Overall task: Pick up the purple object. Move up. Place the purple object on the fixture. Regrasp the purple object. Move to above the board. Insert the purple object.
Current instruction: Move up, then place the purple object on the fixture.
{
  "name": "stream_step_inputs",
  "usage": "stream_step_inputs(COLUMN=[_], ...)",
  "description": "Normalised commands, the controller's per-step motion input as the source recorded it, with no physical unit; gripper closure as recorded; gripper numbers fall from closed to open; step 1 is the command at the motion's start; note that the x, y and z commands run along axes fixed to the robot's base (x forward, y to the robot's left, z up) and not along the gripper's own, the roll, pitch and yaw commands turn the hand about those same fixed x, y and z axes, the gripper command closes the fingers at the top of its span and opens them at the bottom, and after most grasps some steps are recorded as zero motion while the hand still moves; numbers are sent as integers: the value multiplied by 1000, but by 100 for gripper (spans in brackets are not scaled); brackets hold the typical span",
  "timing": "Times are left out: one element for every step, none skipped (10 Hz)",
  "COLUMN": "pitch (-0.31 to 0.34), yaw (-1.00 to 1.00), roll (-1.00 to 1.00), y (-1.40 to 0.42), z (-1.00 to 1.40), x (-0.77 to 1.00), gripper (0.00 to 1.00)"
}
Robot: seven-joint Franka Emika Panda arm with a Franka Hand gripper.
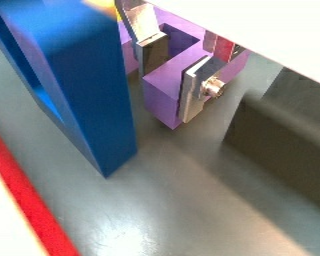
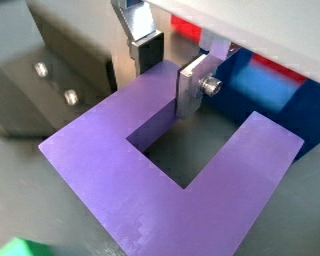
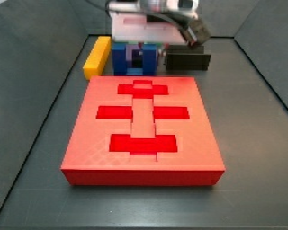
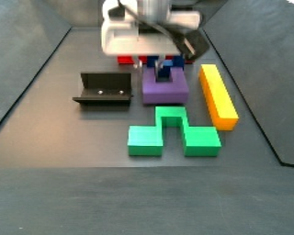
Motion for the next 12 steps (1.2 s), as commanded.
stream_step_inputs(pitch=[45, 35, 0, 0, 77, 9, -51, -69, -60, -51, 0, 77], yaw=[7, 8, 0, 0, -51, -240, -334, -309, -203, -117, -166, -217], roll=[-23, -31, 0, 0, 11, -374, -851, -974, -994, -1000, -780, -814], y=[-47, -28, -34, 0, 0, 0, 117, 203, 271, 303, 189, 191], z=[424, 234, 0, 0, 137, 506, 517, 520, 449, 463, 326, 271], x=[-34, -11, 0, -89, 300, 543, 431, 469, 506, 520, 631, 689], gripper=[100, 100, 100, 100, 100, 100, 100, 100, 100, 100, 100, 100])
